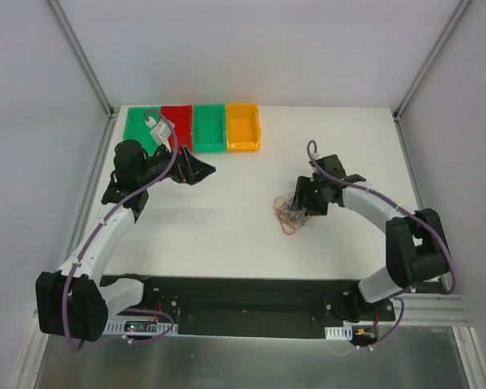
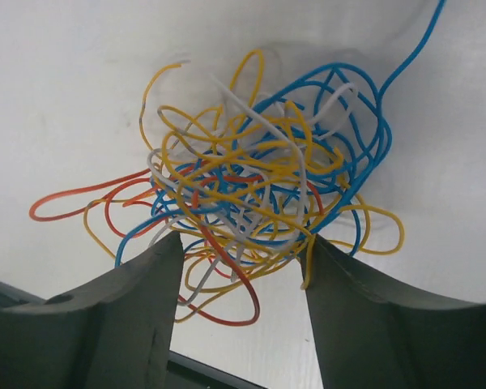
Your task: Untangle the cables
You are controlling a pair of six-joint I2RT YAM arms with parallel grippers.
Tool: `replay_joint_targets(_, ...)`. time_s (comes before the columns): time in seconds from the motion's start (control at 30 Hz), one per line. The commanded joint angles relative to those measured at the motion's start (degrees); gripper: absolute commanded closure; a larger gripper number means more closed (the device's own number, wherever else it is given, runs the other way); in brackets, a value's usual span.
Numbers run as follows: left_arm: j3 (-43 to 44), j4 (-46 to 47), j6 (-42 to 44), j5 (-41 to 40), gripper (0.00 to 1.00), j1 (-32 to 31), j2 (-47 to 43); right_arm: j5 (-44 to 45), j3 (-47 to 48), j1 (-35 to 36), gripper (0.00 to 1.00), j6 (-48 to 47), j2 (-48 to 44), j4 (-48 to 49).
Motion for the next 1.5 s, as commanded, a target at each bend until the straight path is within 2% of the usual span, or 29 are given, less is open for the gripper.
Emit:
replay_joint_targets(0.0, 2.8, 1.2, -4.1, 7.0, 0.13, 0.2, 4.3, 0.0, -0.3, 7.2, 0.44, -1.9, -1.3, 5.1)
replay_joint_targets(0.07, 2.8, 1.2, -4.0, 7.4, 0.15, -0.8, 5.6, -0.6, -0.8, 10.4, 0.52, -2.2, -1.6, 6.2)
replay_joint_targets(0.2, 2.8, 1.1, -3.5, 7.6, 0.21, -5.2, 8.9, 0.6, -1.4, 15.9, 0.52, -1.1, -2.9, 6.9)
replay_joint_targets(0.27, 2.8, 0.7, -3.9, 7.7, 0.26, -7.8, 11.1, 1.1, -1.6, 16.8, 0.49, -0.1, -3.7, 6.8)
replay_joint_targets(0.37, 3.7, -0.7, -4.3, 8.2, 0.36, -12.1, 15.3, 1.5, -2.0, 17.3, 0.38, 1.3, -5.9, 6.3)
replay_joint_targets(0.5, 5.4, -3.6, -4.2, 8.4, 0.43, -16.0, 20.7, 2.8, -2.3, 17.7, 0.32, 2.1, -9.4, 4.4)
replay_joint_targets(0.63, 6.7, -5.1, -3.3, 8.3, 0.48, -19.6, 24.0, 2.8, -3.7, 18.2, 0.32, 2.7, -12.1, 4.2)
replay_joint_targets(0.83, 9.0, -9.1, -1.4, 8.2, 0.62, -23.7, 28.2, 3.5, -4.6, 19.1, 0.32, 3.0, -13.4, 4.3)
replay_joint_targets(1.17, 13.5, -19.6, 3.0, 0.2, 0.61, -26.7, 33.3, 4.5, -5.4, 20.4, 0.32, 4.0, -12.4, 5.6)
replay_joint_targets(1.27, 14.6, -21.5, 4.5, -2.4, 0.57, -26.7, 32.8, 4.9, -5.3, 21.1, 0.31, 4.2, -11.2, 6.0)
replay_joint_targets(1.4, 13.8, -22.5, 5.6, -8.3, 0.46, -27.0, 31.1, 5.1, -5.1, 21.7, 0.31, 4.6, -9.6, 6.8)
replay_joint_targets(1.47, 14.1, -23.3, 5.6, -9.7, 0.44, -27.5, 31.7, 5.1, -5.0, 21.9, 0.31, 4.9, -9.3, 7.1)
